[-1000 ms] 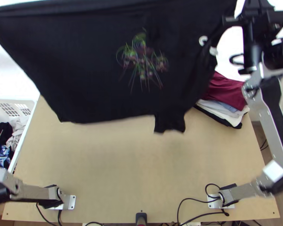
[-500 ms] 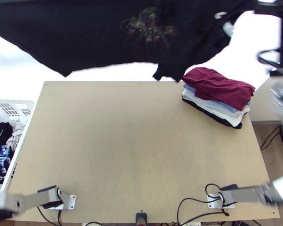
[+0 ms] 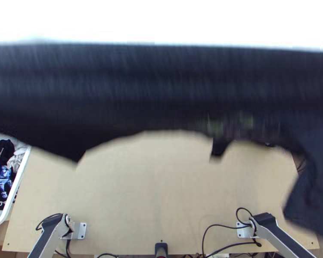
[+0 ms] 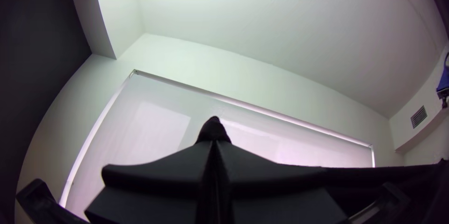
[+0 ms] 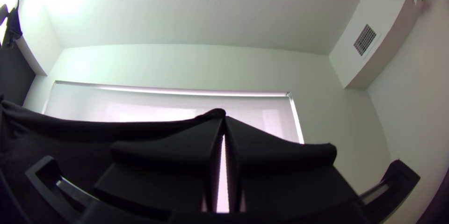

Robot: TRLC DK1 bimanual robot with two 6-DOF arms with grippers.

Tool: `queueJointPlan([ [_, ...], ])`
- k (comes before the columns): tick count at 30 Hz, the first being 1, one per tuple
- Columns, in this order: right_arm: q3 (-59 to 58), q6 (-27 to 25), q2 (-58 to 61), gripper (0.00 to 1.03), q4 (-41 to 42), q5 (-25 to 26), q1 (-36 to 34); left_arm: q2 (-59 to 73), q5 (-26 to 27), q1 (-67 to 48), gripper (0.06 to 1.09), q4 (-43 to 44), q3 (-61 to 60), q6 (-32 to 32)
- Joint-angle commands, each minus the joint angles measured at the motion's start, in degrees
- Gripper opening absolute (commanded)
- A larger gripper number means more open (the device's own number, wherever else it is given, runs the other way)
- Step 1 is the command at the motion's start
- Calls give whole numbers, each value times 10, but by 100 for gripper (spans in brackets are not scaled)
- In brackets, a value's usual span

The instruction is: Fold the t-shirt

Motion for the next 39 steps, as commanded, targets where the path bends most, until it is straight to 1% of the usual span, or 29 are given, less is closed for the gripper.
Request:
queueJointPlan([
  [1, -8, 6, -20, 3, -26, 20, -6, -9, -17, 5, 10, -21, -15, -2],
  [3, -38, 25, -38, 3, -41, 20, -7, -20, -17, 5, 9, -35, -37, 0],
  [5, -94, 43, -63, 3, -46, 20, -10, -38, -16, 5, 10, -33, -83, 5],
  [8, -197, 69, -107, 3, -40, 20, -11, -60, -16, 5, 9, -27, -157, 10],
  [11, -327, 104, -156, 3, -30, 20, -10, -85, -15, 5, 9, -10, -244, 16],
  [16, -538, 154, -224, 3, 25, 20, 5, -124, -11, 3, 9, 48, -410, 30],
  [19, -630, 175, -239, 3, 67, 20, 11, -130, -11, 3, 9, 74, -493, 32],
  [22, -702, 182, -232, 3, 119, 20, 26, -123, -11, 0, 10, 100, -561, 36],
  [24, -734, 187, -214, 3, 146, 20, 37, -115, -11, -4, 10, 120, -604, 38],
  [29, -783, 191, -149, 3, 238, 20, 38, -75, -11, -31, 9, 190, -691, 47],
  [31, -792, 192, -117, 3, 260, 18, 35, -48, -12, -43, 9, 201, -706, 53],
  [34, -806, 197, -67, 3, 304, 15, 32, -5, -17, -52, 9, 242, -724, 56],
  [39, -810, 222, 18, 3, 354, 10, 24, 67, -18, -53, 9, 304, -730, 57],
])
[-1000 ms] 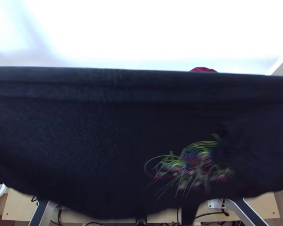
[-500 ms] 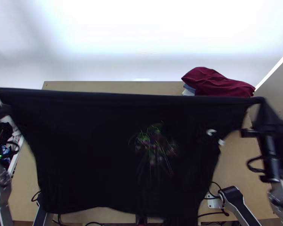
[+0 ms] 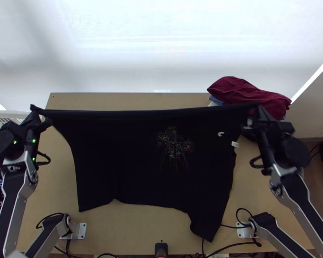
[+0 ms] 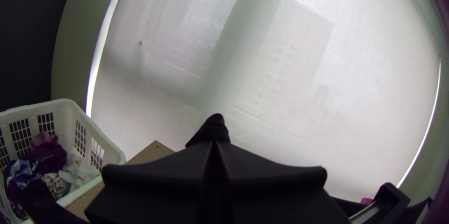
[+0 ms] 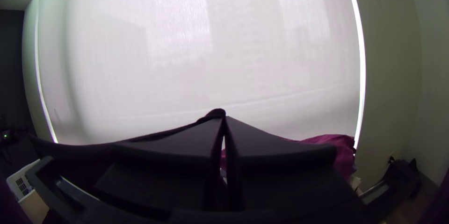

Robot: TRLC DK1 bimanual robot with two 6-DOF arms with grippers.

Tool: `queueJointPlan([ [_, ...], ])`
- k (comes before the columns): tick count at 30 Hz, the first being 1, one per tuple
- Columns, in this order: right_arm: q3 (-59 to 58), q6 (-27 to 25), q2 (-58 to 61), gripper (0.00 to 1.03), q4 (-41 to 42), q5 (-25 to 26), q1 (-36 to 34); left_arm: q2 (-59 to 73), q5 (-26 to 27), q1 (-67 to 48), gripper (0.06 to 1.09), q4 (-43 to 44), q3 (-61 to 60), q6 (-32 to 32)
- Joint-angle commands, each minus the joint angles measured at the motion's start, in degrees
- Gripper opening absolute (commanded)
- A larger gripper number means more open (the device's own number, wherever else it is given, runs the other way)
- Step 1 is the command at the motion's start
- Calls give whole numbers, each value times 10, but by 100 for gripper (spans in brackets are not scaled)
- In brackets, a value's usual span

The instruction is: Fold the t-shirt

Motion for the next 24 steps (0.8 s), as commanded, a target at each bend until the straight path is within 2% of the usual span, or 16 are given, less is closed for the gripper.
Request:
queueJointPlan([
  [1, -5, 26, 52, 3, 37, 6, -8, 41, -15, -2, 9, 40, -3, 7],
  [11, 56, 46, 204, 3, 71, 6, -22, 200, -27, -15, 9, 63, 80, 7],
  [24, 217, 57, 402, 3, 100, 6, -28, 424, -53, -55, 10, 58, 252, 3],
])
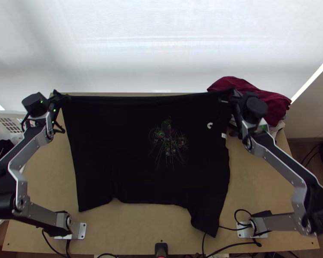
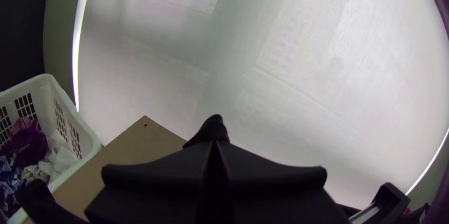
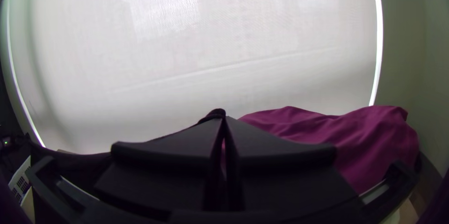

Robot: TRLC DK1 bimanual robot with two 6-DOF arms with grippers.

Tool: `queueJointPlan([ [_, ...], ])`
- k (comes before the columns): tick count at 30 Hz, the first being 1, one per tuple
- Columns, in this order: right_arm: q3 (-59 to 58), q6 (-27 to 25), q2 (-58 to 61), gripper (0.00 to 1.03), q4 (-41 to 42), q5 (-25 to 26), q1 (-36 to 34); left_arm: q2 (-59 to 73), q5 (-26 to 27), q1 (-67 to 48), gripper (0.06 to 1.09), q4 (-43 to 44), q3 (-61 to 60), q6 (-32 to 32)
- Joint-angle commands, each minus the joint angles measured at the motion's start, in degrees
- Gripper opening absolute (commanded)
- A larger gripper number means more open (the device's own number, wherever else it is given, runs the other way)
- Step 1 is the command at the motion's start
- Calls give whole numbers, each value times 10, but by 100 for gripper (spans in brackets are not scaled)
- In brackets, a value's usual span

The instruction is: Fold the t-shirt

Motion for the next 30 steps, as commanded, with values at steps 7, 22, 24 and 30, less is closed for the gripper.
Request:
queueJointPlan([
  [7, 101, 34, 90, 3, 20, 14, -2, 94, -6, -9, 10, -56, 83, -6],
  [22, 206, 110, 29, 96, -263, -10, 6, 68, 45, -7, 104, -195, 147, -8],
  [24, 227, 140, 8, 99, -339, -24, 1, 48, 47, -4, 104, -210, 154, -8],
  [30, 232, 186, -87, 98, -491, -93, -8, -19, 80, 15, 104, -274, 155, -9],
])
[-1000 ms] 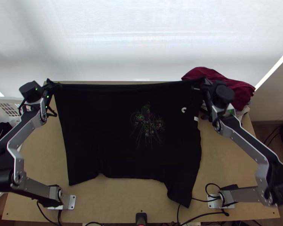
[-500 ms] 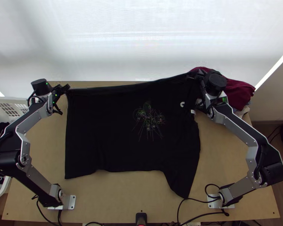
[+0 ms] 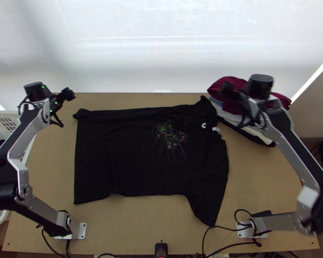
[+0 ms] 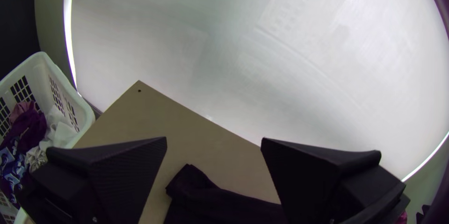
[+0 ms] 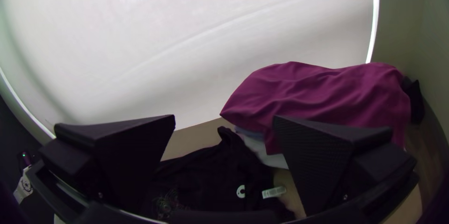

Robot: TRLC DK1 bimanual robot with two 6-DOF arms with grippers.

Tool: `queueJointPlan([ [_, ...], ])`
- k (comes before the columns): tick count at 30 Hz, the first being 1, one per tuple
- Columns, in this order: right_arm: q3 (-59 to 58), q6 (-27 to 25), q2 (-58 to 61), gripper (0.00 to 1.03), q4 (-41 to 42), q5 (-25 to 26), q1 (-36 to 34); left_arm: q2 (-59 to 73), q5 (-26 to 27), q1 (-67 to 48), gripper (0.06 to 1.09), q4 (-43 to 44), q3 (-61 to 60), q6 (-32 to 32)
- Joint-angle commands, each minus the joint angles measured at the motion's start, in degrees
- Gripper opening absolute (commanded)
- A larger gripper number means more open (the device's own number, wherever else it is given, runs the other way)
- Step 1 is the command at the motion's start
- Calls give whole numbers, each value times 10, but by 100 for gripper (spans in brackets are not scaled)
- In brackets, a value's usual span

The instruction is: Fold the t-shirt

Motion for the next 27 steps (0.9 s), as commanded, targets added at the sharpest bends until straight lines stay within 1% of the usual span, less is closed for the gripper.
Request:
queueJointPlan([
  [1, 21, 39, -64, 97, -69, -38, -9, -51, 37, 19, 104, -36, 18, -12],
  [3, 23, 74, -88, 97, -128, -65, -18, -66, 61, 32, 104, -68, 18, -15],
  [4, 22, 84, -99, 97, -163, -85, -26, -76, 67, 36, 104, -85, 16, -15],
  [6, 12, 101, -119, 97, -235, -145, -47, -97, 75, 47, 104, -113, 7, -13],
  [7, 0, 103, -129, 97, -257, -165, -56, -107, 81, 50, 104, -127, 3, -10],
  [9, -43, 98, -160, 98, -283, -172, -61, -128, 91, 62, 104, -143, -9, -5],
  [13, -166, 89, -252, 98, -285, -172, -84, -171, 100, 72, 104, -154, -40, 9],
  [16, -231, 51, -289, 97, -307, -177, -89, -195, 106, 77, 104, -171, -51, 20],
  [17, -249, 42, -294, 96, -322, -180, -90, -201, 106, 77, 104, -179, -52, 21],
  [19, -286, 30, -307, 87, -332, -184, -91, -216, 106, 77, 104, -183, -59, 25],
  [20, -304, 24, -315, 83, -334, -196, -91, -223, 106, 76, 104, -183, -64, 28],
  [24, -367, 19, -328, 59, -348, -213, -83, -239, 106, 77, 104, -187, -69, 30],
  [25, -381, 18, -328, 57, -355, -214, -77, -241, 106, 77, 104, -190, -69, 31],
  [27, -399, 19, -325, 56, -363, -216, -58, -246, 106, 77, 104, -193, -69, 38],
])
